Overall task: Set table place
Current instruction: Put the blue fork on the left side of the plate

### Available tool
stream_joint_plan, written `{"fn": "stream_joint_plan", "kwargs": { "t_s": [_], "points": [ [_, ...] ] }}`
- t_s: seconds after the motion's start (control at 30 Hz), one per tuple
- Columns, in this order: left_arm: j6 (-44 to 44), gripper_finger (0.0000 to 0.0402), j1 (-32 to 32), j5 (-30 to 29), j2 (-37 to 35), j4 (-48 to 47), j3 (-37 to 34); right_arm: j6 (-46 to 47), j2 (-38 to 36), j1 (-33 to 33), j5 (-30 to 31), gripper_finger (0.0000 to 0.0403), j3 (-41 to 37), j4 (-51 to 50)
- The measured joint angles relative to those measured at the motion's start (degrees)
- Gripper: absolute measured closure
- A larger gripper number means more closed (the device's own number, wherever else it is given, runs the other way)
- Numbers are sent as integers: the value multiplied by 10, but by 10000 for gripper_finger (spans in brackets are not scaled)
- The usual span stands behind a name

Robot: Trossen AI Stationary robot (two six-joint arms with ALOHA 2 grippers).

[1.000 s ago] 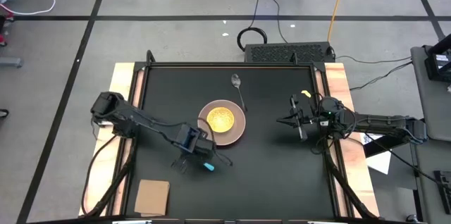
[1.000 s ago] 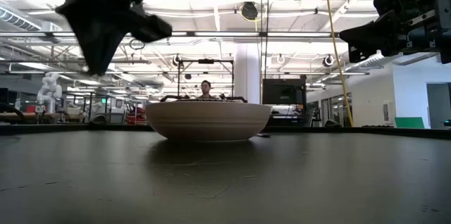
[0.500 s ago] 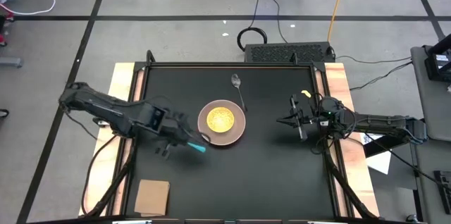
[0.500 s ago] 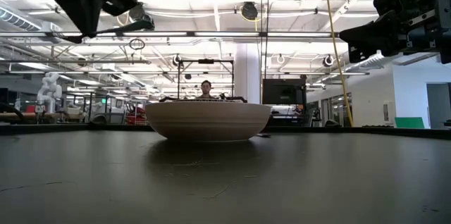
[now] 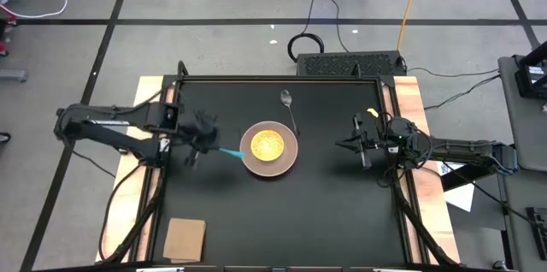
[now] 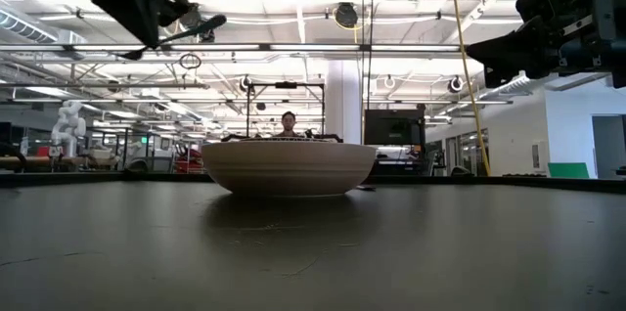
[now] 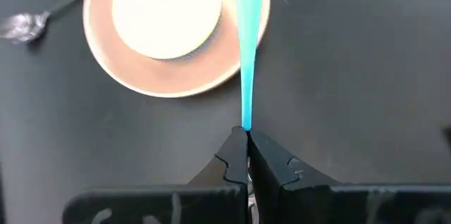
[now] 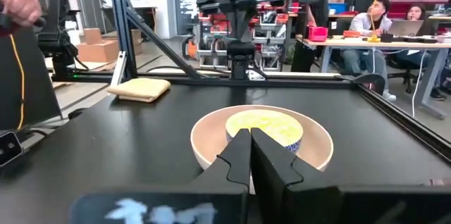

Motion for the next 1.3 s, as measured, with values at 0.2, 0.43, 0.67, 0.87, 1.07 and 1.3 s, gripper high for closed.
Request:
{"fn": "stream_joint_plan", "kwargs": {
  "t_s": [0.2, 0.43, 0.67, 0.87, 1.07, 1.3],
  "points": [
    [111, 398, 136, 95, 11, 18, 0, 0, 0, 0, 0, 403, 0, 0],
    [181, 399, 249, 187, 55, 39, 0, 0, 3, 0, 1, 403, 0, 1],
    [230, 398, 287, 199, 104, 15, 0, 0, 6, 0, 1, 403, 0, 0],
    [259, 399, 294, 219, 122, 13, 0, 0, 7, 0, 1, 403, 0, -12],
    [324, 399, 272, 234, 123, 4, 0, 0, 7, 0, 1, 403, 0, -13],
    [452, 399, 238, 222, 123, -35, 0, 0, 7, 0, 1, 403, 0, -8]
  ]
}}
